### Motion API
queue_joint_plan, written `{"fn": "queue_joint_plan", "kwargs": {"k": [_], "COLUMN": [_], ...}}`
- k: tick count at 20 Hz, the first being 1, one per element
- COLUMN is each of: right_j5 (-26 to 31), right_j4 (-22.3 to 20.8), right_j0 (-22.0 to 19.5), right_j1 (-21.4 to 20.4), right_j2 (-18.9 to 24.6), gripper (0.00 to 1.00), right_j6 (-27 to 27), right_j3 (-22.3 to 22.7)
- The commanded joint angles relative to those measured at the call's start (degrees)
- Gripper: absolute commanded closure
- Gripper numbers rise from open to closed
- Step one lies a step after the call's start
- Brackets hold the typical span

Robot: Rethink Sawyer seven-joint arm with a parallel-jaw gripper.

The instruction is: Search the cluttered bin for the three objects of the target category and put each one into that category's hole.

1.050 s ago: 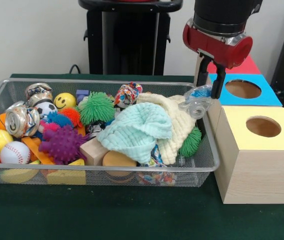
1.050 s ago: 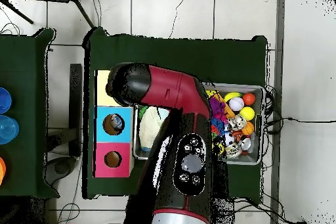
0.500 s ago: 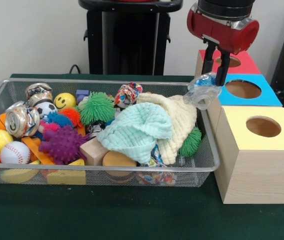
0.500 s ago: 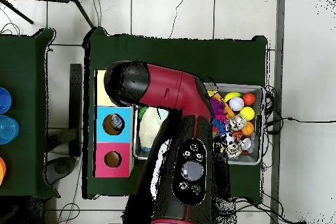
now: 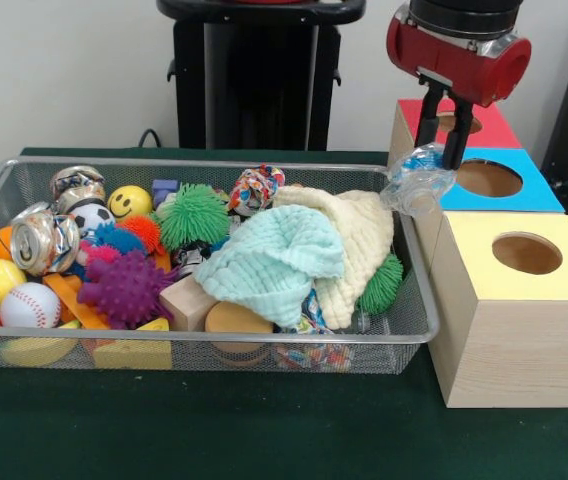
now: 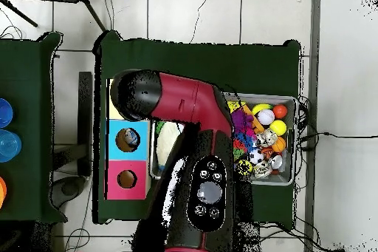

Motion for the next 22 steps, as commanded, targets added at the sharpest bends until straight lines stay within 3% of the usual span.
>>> {"fn": "queue_joint_plan", "kwargs": {"k": [1,13,22], "right_j5": [6.66,5.94,2.23], "right_j4": [-0.67,0.64,1.79], "right_j0": [-0.14,2.27,2.75], "right_j1": [0.78,-0.05,-4.24], "right_j2": [1.84,1.45,1.04], "gripper": [1.0,1.0,1.0], "right_j6": [6.07,9.21,7.88], "right_j3": [0.76,2.19,9.5]}}
